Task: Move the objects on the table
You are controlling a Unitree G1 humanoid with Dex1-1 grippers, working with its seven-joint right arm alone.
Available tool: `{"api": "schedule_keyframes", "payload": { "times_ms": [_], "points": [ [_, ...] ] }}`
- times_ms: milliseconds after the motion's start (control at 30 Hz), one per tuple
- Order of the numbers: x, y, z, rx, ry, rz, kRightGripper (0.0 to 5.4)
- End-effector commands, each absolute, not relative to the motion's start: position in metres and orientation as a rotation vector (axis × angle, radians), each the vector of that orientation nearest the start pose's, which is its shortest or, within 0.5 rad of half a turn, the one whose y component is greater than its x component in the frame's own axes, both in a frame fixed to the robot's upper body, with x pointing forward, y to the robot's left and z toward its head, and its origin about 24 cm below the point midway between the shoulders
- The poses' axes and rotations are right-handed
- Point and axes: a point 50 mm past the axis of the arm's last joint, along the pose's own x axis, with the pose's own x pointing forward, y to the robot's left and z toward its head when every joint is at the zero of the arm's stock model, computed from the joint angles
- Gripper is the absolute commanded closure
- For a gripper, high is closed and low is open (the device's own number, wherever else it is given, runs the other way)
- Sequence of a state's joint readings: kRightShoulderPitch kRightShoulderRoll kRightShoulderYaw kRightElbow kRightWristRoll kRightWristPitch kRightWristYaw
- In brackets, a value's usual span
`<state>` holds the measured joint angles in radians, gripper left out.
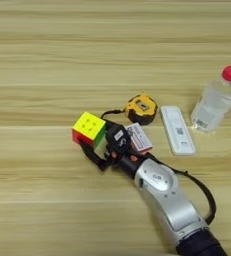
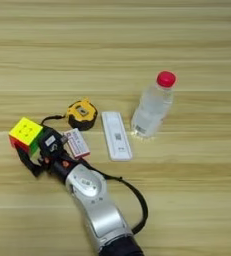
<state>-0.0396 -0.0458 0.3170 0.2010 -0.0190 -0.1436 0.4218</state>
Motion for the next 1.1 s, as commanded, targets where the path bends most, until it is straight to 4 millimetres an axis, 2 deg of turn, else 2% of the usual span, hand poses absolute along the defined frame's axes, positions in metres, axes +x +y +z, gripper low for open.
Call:
{"api": "schedule_keyframes", "payload": {
  "times_ms": [33, 133, 633, 867, 1100],
  "points": [
    [0.254, -0.053, 0.044, -0.061, -0.100, 0.710, 1.81],
    [0.260, -0.048, 0.047, -0.040, -0.100, 0.669, 2.05],
    [0.296, -0.023, 0.041, -0.043, -0.020, 0.470, 2.07],
    [0.301, -0.002, 0.036, -0.008, 0.036, 0.439, 2.07],
    [0.299, 0.022, 0.035, 0.042, 0.075, 0.482, 2.07]
  ]
}}
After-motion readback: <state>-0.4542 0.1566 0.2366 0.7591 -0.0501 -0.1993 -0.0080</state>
